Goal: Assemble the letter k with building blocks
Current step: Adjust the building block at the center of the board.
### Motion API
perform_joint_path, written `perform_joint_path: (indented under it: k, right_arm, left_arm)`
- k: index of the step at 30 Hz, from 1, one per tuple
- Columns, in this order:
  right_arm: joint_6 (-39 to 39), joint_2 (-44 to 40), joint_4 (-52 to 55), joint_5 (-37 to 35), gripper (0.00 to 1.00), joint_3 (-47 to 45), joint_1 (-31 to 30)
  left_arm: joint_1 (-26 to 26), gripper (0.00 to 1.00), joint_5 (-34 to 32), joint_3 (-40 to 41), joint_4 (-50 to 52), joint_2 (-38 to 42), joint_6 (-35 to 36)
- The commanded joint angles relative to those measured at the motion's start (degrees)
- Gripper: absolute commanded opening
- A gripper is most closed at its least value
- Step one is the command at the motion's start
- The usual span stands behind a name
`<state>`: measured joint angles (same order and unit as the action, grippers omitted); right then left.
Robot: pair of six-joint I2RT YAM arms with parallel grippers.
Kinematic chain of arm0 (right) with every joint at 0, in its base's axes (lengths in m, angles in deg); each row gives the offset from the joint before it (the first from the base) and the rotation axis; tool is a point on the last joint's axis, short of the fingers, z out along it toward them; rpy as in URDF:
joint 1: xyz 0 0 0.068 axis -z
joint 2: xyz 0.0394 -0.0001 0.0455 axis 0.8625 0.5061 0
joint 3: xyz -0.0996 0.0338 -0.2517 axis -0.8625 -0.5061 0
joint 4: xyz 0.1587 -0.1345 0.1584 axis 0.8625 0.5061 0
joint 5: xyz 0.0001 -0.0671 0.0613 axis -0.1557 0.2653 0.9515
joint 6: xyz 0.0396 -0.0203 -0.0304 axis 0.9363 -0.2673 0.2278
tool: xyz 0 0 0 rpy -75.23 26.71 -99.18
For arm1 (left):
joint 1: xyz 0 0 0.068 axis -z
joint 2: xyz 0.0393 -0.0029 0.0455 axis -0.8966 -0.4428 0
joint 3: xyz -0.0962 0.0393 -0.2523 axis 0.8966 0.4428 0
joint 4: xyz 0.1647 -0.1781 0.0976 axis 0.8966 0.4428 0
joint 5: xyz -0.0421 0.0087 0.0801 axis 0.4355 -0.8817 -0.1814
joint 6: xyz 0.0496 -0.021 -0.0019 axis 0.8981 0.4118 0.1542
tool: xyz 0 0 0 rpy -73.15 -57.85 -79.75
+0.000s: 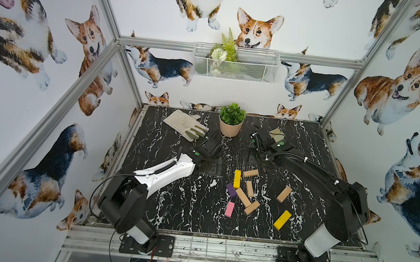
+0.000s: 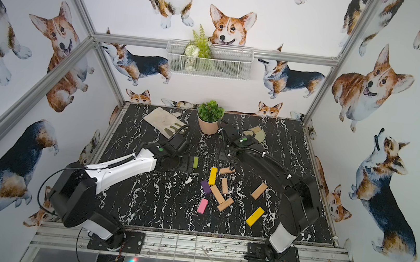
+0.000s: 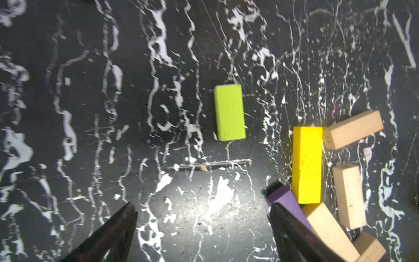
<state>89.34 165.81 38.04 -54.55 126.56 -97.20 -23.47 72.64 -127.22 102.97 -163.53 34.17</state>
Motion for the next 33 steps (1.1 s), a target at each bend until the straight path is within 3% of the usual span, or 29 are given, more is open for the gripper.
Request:
perform_joint_path:
  k: [1,11,19,25,31,33]
  right_arm:
    - [0.1,-3.0,0.9,-4.9,0.84,-2.2,2.1]
    - [3.3,-9.5,1.2,-5.2,0.84,-9.7,6.0]
    - [3.0,-10.3,1.3,-4.7,0.84,-11.0,6.3]
    - [3.1,-11.4,1.0,-4.8,0.84,-11.9,6.4]
    - [3.4,-12.1,0.5,-4.7,0.84,-12.9,6.4]
    - [3.4,-12.1,0.3,-4.6,0.84,-13.1,6.4]
  left_arm:
    - [2.8,0.92,-0.5,-1.6,-0.6,-3.7,-6.6]
    - [7.7,0.81,4.4,-12.0,6.1,-18.8,-13.8]
    - [8.9,0.76,7.6,-15.5,8.9,-23.2,-17.5]
    - [9.8,0.76,6.3,-19.2,13.3,-25.6,-19.0]
    - [10.2,0.62,5.4,-20.3,15.6,-26.1,-19.6]
    - [10.3,0.62,4.9,-20.6,16.7,-25.8,-19.7]
